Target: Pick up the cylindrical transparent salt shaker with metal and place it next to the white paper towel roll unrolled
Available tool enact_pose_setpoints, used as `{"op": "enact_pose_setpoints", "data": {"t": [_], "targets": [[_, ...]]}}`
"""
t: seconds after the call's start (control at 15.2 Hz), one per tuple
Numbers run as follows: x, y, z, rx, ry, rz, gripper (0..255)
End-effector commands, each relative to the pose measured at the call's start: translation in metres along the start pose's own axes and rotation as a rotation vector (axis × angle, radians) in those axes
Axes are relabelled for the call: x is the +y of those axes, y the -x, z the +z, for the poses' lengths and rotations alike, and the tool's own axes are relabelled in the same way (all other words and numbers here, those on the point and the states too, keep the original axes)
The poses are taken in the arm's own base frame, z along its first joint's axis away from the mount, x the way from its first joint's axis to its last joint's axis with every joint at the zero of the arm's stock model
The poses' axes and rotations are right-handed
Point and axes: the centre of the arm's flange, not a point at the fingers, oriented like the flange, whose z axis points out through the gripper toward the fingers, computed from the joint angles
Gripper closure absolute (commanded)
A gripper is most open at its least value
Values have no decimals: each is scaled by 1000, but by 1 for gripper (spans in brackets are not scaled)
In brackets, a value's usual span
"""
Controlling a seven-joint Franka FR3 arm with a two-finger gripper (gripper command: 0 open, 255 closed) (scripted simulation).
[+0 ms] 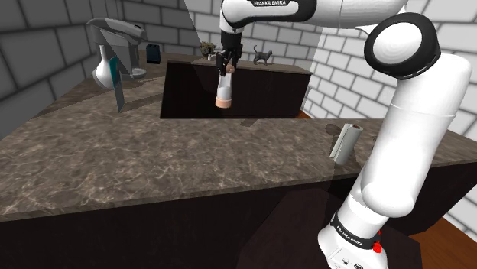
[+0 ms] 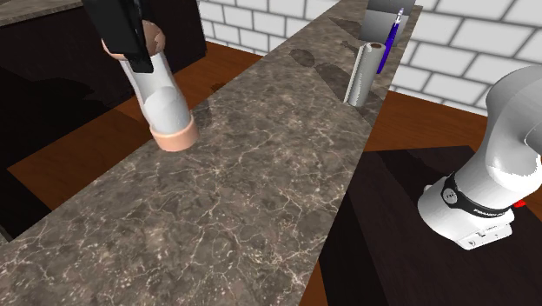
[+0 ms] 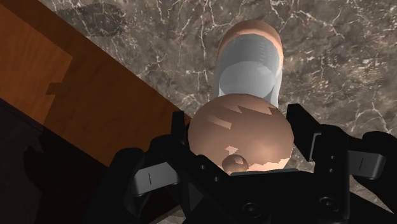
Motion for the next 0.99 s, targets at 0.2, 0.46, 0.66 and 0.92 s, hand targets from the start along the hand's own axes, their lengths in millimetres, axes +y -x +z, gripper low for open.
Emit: {"op": "enact_pose_setpoints", "data": {"t": [0.2,0.46,0.66,0.92], "targets": [[7,-5,-25,0,0,0,255],[12,-8,-45,0,0,0,255],[16,-10,-59,0,0,0,255],[46,33,-57,0,0,0,255]]}}
